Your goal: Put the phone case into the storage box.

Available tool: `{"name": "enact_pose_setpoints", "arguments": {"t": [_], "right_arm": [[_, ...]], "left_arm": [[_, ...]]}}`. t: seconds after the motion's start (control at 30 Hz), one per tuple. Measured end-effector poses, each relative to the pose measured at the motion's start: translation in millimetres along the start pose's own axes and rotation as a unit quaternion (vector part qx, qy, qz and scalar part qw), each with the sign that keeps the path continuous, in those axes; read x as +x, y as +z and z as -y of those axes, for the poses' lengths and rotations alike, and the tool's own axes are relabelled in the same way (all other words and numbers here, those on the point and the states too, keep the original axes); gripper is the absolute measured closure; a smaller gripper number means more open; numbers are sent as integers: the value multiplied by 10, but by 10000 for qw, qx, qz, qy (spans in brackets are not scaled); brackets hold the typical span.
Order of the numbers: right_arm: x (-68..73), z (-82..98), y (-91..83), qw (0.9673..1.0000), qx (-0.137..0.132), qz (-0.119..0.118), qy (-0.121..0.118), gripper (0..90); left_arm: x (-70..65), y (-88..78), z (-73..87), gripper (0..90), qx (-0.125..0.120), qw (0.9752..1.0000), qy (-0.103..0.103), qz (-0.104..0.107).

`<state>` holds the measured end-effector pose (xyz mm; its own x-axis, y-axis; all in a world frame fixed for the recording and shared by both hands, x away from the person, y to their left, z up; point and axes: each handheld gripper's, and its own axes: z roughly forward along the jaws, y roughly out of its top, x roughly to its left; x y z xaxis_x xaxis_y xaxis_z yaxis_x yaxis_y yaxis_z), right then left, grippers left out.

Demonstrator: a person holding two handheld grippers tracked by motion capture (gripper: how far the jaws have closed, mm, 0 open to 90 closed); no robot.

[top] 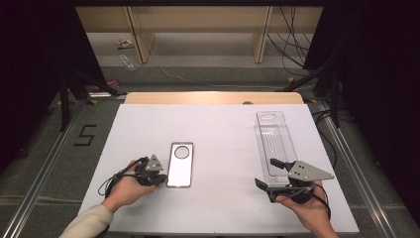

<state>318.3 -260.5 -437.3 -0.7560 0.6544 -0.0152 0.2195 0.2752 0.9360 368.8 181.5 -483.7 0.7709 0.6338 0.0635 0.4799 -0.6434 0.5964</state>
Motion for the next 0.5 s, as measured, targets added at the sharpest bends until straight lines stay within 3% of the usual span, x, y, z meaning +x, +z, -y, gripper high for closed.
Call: {"name": "enact_pose_setpoints", "arguments": {"t": [0.5], "right_arm": [[1,1,1,10000,3,-1,2,160]], "left_arm": [[1,3,1,898,-15,10000,-24,13]]}}
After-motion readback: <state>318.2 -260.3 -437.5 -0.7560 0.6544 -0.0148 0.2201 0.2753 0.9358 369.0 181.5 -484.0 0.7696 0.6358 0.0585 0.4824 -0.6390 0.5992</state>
